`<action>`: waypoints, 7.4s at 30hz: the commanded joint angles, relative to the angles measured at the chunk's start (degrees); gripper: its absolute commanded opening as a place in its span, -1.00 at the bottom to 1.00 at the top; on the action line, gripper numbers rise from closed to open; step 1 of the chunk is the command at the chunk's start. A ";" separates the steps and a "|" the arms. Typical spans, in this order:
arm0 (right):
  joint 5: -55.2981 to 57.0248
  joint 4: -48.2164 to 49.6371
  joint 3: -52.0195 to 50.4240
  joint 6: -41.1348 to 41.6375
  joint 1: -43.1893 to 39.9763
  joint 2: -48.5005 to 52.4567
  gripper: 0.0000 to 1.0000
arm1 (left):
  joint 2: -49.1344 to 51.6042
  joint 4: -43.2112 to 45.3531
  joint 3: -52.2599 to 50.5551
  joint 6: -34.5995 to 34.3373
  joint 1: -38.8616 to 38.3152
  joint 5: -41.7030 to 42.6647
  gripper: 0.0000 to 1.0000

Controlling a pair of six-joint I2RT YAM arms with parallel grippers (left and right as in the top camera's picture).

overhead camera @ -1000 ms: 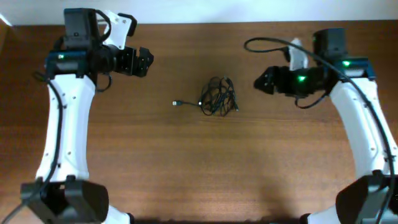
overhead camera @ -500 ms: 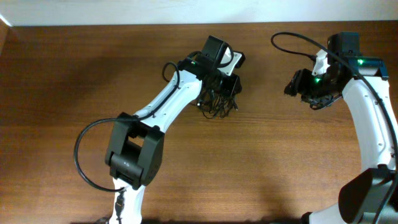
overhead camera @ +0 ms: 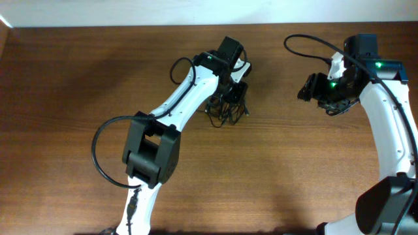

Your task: Untangle cables

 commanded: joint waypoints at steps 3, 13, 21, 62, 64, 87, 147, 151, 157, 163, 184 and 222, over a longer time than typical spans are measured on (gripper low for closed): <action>-18.16 1.55 0.96 -6.38 0.04 0.15 0.33 | 0.20 -14.49 27.96 0.55 0.92 2.43 -1.00; -11.74 24.35 1.01 10.23 13.68 1.29 0.33 | 0.22 -12.41 37.90 -10.27 9.81 54.95 -1.00; -8.55 23.43 1.01 11.82 5.40 1.38 -0.92 | 0.22 -8.26 37.90 -14.34 20.74 40.46 -1.00; 1.97 -9.49 34.49 2.12 17.62 -3.28 -0.92 | 4.50 -28.81 37.51 0.74 27.89 -10.08 -1.00; 1.97 -10.93 37.31 2.10 17.62 -3.32 -0.92 | 5.84 -28.70 36.92 0.74 27.89 -10.16 -0.98; 6.49 -25.73 40.96 -0.66 0.04 5.35 0.73 | 4.74 -2.95 6.12 4.98 8.46 6.86 0.11; 10.91 -2.29 39.15 -1.77 15.30 4.00 -0.92 | -8.63 -28.20 56.68 -9.86 19.67 -16.44 -1.00; 8.50 -7.32 39.17 -2.05 8.83 3.82 -0.92 | -8.59 -23.04 33.53 -9.03 19.96 -23.58 -1.00; 7.96 -10.10 39.17 -3.34 8.33 3.82 -0.81 | -8.61 -16.68 15.52 -8.79 20.06 -23.58 -1.00; 2.25 -17.57 39.04 -3.61 6.78 8.31 0.43 | -10.12 -7.69 18.25 -6.69 20.00 -3.82 -1.00; -1.09 -17.57 39.04 -5.29 10.29 13.66 0.43 | -34.12 21.16 22.25 6.12 27.56 41.00 -1.00; -20.68 2.49 57.31 1.57 2.95 9.16 -0.92 | -24.72 -7.72 22.10 -10.23 32.79 -1.88 0.75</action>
